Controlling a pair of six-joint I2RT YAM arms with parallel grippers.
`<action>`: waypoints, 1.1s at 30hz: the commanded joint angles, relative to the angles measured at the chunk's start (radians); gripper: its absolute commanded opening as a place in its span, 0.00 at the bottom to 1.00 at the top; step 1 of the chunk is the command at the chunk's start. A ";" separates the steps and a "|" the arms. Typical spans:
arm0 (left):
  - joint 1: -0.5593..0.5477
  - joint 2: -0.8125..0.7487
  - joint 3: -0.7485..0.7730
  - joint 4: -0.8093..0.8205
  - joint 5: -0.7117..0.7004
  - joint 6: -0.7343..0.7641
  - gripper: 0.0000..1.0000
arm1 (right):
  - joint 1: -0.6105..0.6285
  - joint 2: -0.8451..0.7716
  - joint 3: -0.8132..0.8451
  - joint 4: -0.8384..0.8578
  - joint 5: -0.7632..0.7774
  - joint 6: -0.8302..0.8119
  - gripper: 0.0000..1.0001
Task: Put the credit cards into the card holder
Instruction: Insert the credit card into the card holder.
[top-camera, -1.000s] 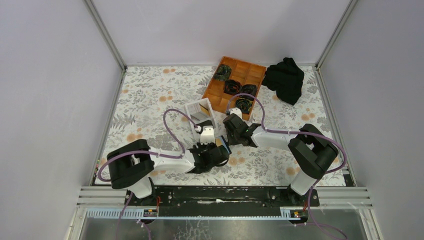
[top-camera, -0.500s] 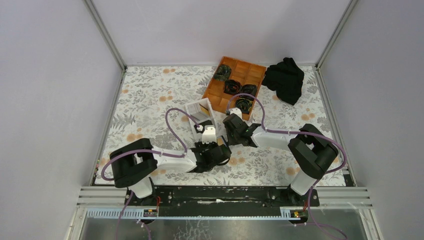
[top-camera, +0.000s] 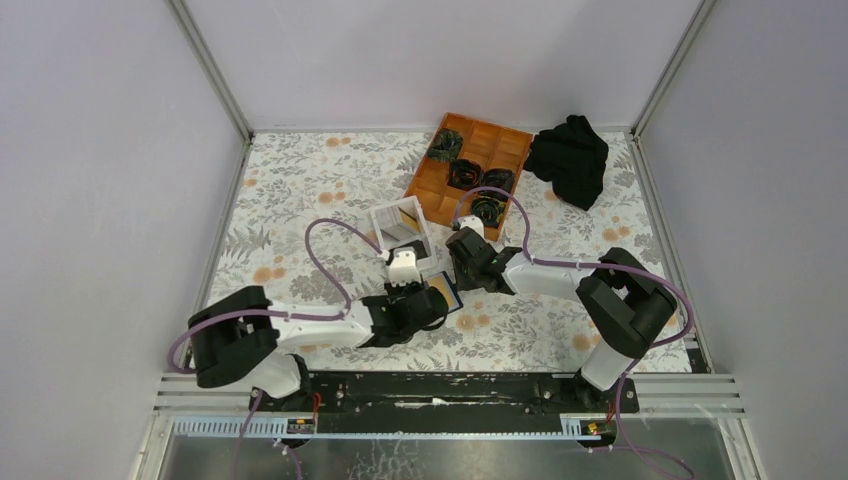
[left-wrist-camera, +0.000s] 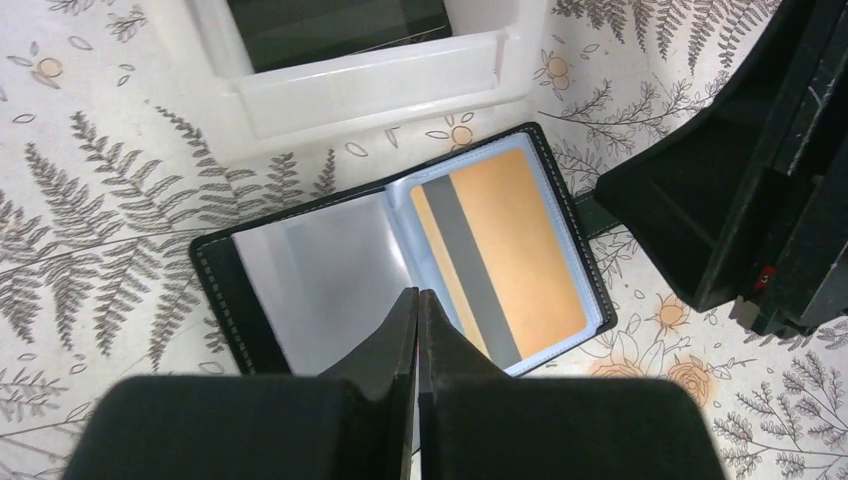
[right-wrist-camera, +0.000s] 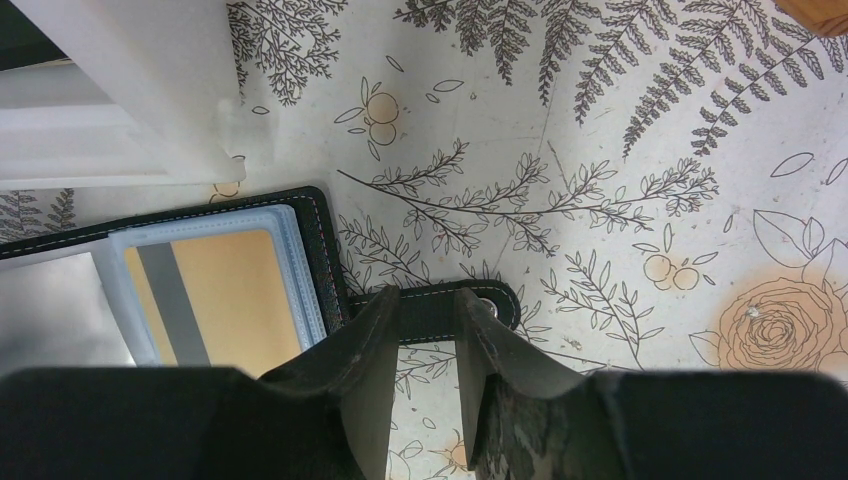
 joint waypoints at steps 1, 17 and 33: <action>0.003 -0.069 -0.052 -0.041 -0.029 -0.041 0.00 | 0.003 0.040 -0.023 -0.020 -0.025 0.007 0.35; -0.029 -0.063 -0.100 -0.125 -0.008 -0.121 0.00 | 0.016 -0.107 -0.003 -0.038 0.002 -0.023 0.42; -0.030 -0.064 -0.125 -0.108 0.005 -0.131 0.00 | 0.084 -0.123 -0.017 -0.008 -0.062 0.023 0.43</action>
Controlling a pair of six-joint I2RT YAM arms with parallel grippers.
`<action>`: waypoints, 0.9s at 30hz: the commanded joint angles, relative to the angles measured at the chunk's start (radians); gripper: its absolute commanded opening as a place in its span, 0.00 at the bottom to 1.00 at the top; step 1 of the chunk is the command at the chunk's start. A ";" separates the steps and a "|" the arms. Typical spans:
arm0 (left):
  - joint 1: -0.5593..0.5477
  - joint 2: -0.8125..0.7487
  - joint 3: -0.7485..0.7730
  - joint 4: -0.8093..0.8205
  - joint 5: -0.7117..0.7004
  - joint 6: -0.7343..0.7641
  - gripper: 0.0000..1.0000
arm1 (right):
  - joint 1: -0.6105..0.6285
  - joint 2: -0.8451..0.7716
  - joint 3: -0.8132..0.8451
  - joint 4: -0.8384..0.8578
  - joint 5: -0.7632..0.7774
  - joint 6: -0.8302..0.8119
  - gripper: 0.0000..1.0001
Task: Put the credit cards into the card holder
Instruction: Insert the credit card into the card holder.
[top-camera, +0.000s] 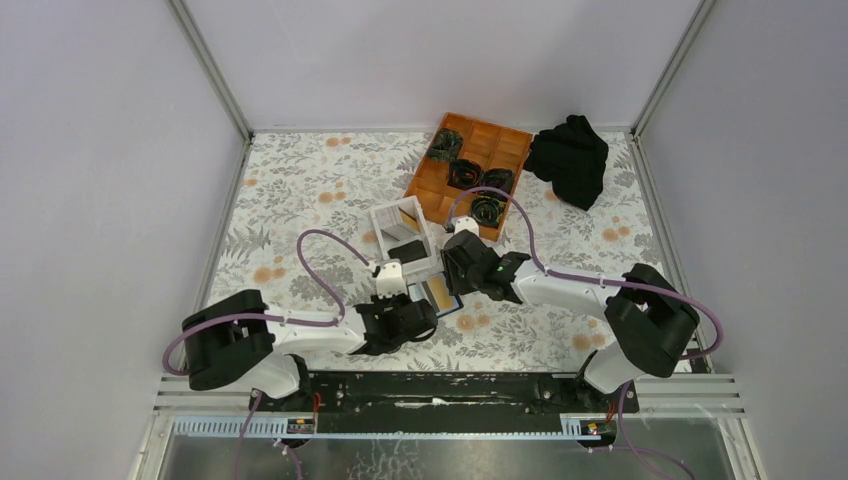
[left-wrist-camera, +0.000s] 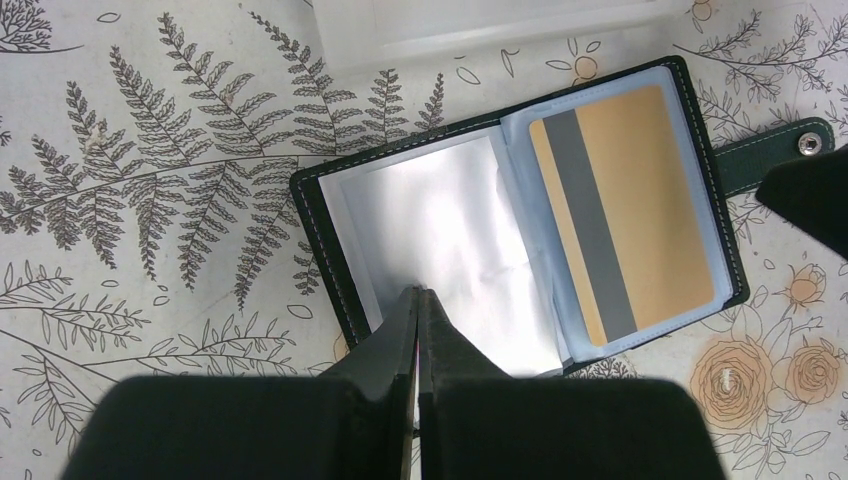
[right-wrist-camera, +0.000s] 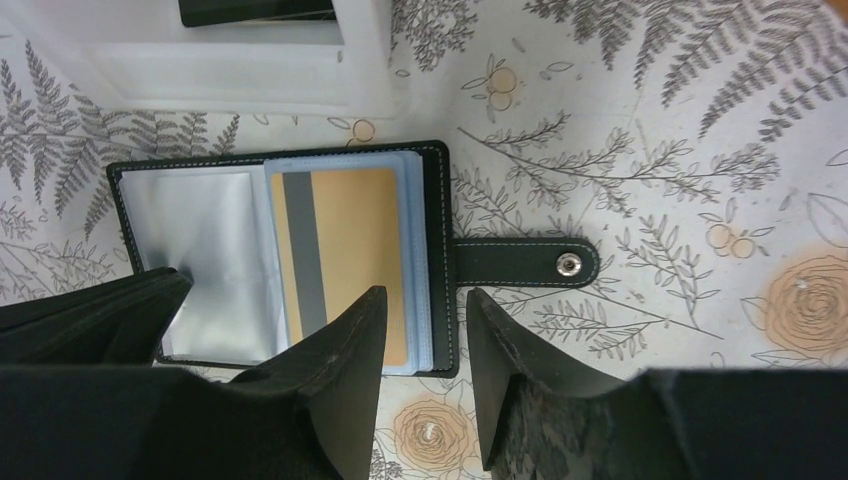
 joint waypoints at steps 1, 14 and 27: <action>-0.003 -0.010 -0.026 -0.010 -0.008 -0.015 0.00 | 0.016 0.022 -0.019 0.044 -0.043 0.027 0.43; -0.003 -0.013 -0.037 -0.004 -0.006 -0.016 0.00 | 0.016 0.047 -0.068 0.150 -0.168 0.077 0.43; -0.002 -0.005 -0.037 -0.001 -0.005 -0.015 0.00 | 0.016 0.040 -0.095 0.207 -0.227 0.105 0.43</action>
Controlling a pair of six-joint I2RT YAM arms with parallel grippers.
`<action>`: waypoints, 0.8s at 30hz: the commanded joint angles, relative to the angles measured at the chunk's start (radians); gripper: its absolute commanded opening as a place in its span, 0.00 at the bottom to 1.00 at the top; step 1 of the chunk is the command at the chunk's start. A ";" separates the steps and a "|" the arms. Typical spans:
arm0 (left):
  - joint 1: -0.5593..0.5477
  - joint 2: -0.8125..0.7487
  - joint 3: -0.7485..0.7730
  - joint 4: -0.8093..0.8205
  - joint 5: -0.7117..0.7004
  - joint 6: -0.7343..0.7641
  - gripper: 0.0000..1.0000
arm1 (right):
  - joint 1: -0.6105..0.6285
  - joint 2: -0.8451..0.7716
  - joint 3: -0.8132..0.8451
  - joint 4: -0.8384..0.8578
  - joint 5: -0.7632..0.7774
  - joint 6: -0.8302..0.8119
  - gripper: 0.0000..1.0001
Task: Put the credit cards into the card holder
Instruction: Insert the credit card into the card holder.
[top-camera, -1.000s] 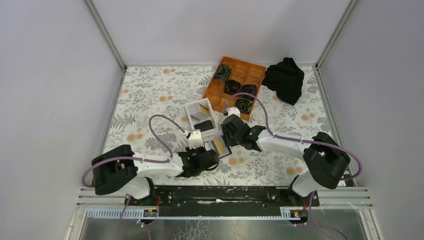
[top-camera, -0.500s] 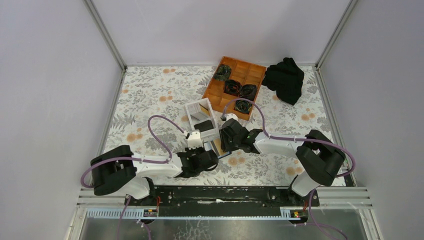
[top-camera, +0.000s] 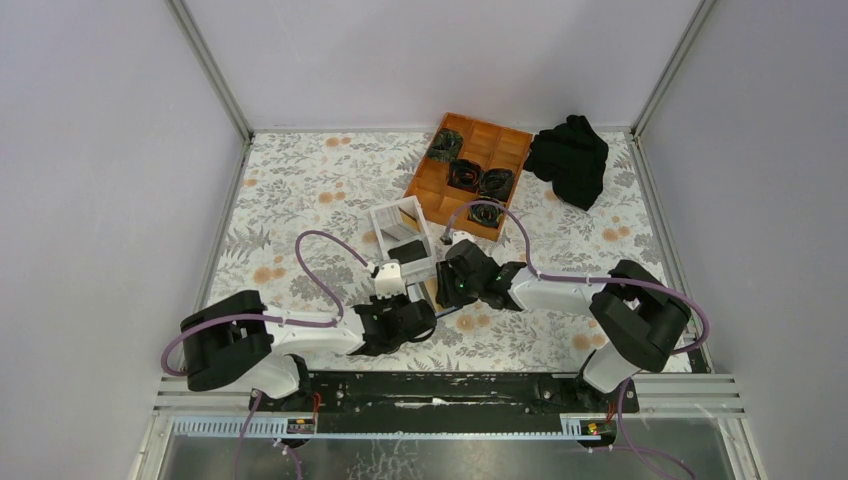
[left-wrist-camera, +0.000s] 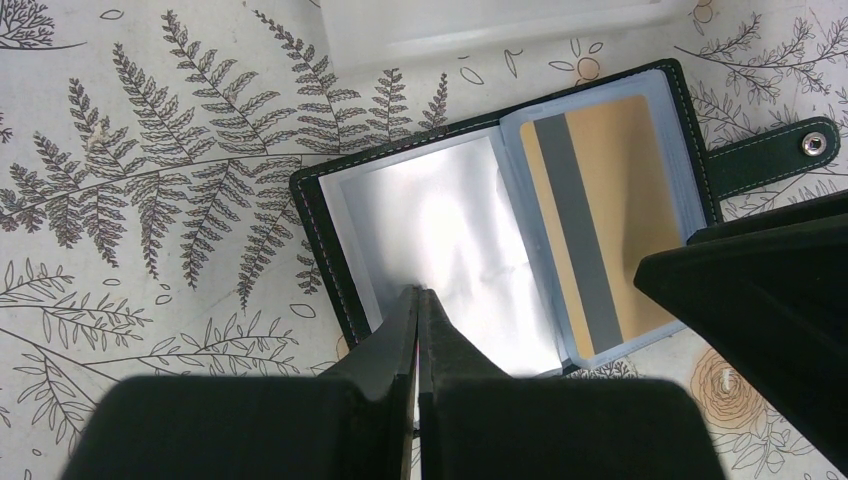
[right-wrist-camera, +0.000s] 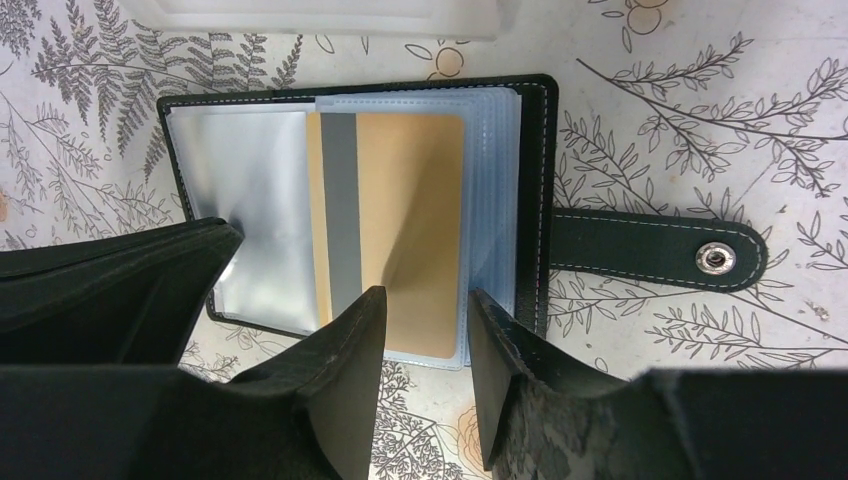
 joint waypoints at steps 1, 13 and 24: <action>-0.003 0.006 -0.024 -0.009 -0.005 -0.008 0.00 | 0.007 -0.008 -0.009 0.058 -0.040 0.023 0.43; -0.002 0.011 -0.030 -0.009 -0.001 -0.010 0.00 | 0.007 -0.102 -0.067 0.158 -0.068 0.061 0.42; -0.001 0.012 -0.029 -0.008 -0.003 -0.010 0.00 | 0.007 -0.107 -0.087 0.212 -0.102 0.082 0.41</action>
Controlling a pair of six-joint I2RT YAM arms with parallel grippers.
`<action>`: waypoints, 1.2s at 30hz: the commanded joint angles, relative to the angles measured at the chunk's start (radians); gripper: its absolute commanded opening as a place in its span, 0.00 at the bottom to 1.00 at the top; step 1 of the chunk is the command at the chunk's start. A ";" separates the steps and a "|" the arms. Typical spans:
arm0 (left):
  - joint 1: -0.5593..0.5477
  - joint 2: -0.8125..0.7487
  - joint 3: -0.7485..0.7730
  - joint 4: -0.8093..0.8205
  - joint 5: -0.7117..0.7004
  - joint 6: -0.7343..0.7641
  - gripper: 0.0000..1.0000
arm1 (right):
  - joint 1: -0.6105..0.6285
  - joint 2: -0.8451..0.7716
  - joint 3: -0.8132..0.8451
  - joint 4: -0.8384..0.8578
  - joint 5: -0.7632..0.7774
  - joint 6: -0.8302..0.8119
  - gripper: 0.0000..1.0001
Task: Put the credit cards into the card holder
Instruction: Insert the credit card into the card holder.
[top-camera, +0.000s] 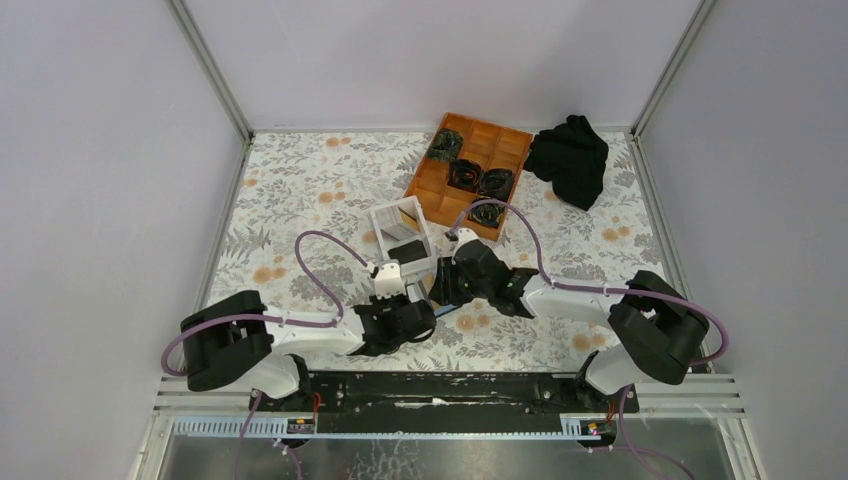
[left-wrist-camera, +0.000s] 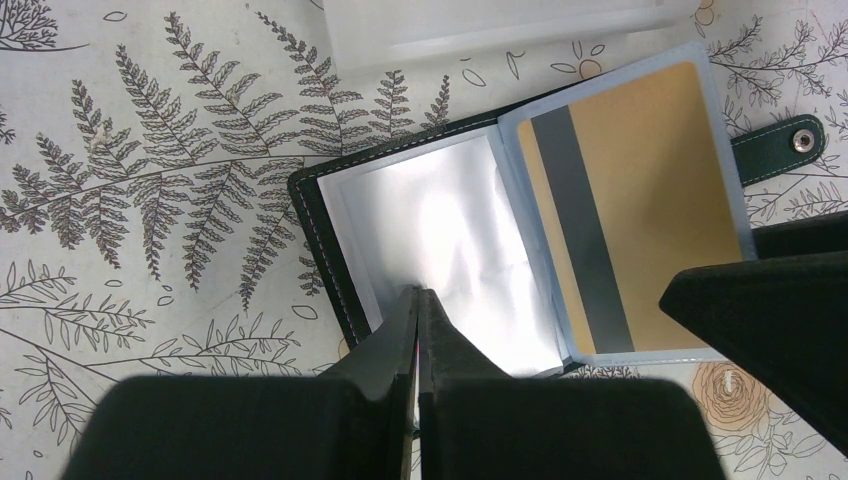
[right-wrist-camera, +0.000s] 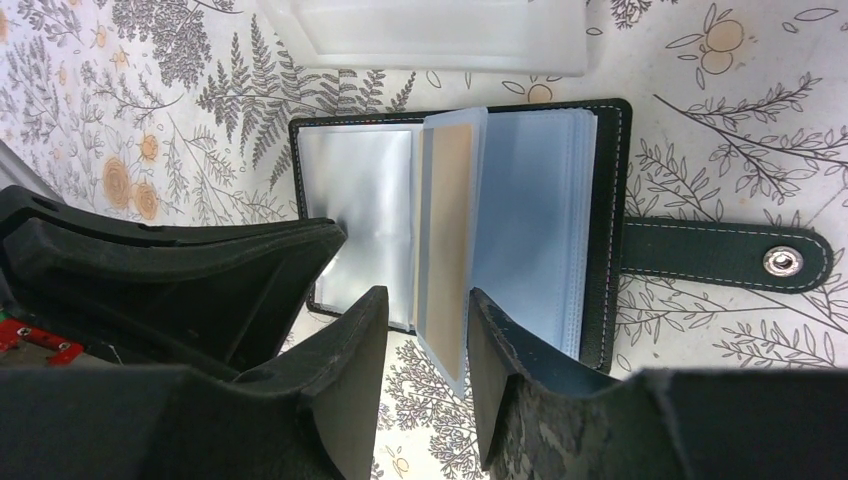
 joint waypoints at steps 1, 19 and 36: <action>-0.002 0.012 -0.025 -0.013 0.000 -0.010 0.00 | 0.007 -0.009 -0.016 0.074 -0.039 0.023 0.41; -0.001 -0.011 -0.041 -0.023 0.000 -0.028 0.00 | 0.006 -0.045 -0.105 0.308 -0.166 0.113 0.41; -0.002 -0.015 -0.030 -0.056 0.006 -0.047 0.00 | 0.007 -0.014 -0.163 0.467 -0.234 0.185 0.41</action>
